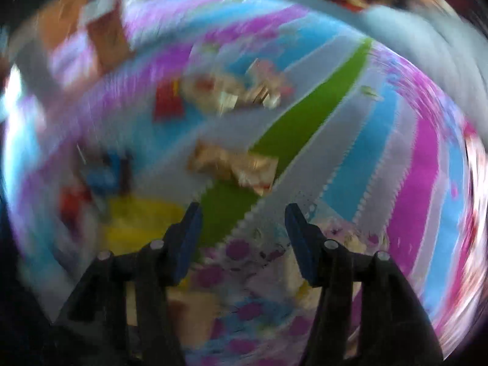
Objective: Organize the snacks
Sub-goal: 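Lift the gold candy and orange candy off the bed with both tools, then carry the gold candy and orange candy over the white basket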
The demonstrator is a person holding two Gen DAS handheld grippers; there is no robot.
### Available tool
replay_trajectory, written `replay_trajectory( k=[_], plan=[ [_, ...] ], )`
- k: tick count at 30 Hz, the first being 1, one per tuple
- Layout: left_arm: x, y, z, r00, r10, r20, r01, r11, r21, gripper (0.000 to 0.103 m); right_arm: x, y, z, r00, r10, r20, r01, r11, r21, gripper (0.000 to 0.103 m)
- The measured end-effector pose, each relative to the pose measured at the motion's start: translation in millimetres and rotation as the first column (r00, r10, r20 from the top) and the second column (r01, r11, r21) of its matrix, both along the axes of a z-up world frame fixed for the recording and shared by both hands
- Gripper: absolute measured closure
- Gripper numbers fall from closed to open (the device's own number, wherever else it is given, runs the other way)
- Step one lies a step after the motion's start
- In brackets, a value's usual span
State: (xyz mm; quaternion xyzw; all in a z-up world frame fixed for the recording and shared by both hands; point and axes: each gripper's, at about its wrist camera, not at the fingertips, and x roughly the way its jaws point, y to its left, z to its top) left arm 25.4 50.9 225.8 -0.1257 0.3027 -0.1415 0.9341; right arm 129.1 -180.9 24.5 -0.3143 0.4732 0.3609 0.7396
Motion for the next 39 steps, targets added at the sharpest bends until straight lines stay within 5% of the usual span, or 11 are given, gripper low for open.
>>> replay_trajectory(
  k=[6,8,10,12,17,20,27,32,39],
  plan=[
    [6,12,-8,1.0,0.018,-0.015,-0.019,0.999,-0.042,0.095,23,43,-25,0.972,0.233,-0.027,-0.234,0.969,-0.083,0.046],
    [6,13,-9,1.0,0.02,-0.017,-0.021,0.999,-0.039,0.095,35,45,-27,0.977,0.196,-0.083,-0.199,0.979,-0.035,0.047],
    [5,14,-9,1.0,0.022,-0.013,-0.022,0.999,-0.029,0.095,45,37,-26,0.984,0.141,-0.104,-0.141,0.99,0.012,0.069],
    [2,15,-8,1.0,0.026,-0.009,-0.027,0.999,-0.031,0.095,44,29,-22,0.993,0.067,-0.093,-0.063,0.997,0.05,0.079],
    [-10,18,-3,0.999,0.048,0.014,-0.047,0.999,-0.023,0.095,25,15,-1,0.995,-0.07,-0.066,0.08,0.984,0.158,0.09],
    [-23,18,7,0.997,0.057,0.044,-0.057,0.998,0.009,0.095,16,15,29,0.989,-0.138,-0.043,0.145,0.957,0.253,0.091],
    [-64,39,36,0.988,0.105,0.111,-0.11,0.993,0.041,0.095,-27,44,126,0.984,-0.167,0.064,0.118,0.874,0.472,0.092],
    [-103,69,57,0.971,0.174,0.162,-0.183,0.982,0.038,0.095,-67,96,202,0.986,-0.1,0.131,0.001,0.798,0.603,0.092],
    [-169,138,82,0.923,0.319,0.216,-0.33,0.944,0.016,0.095,-106,200,252,0.986,0.05,0.156,-0.142,0.732,0.666,0.092]
  ],
)
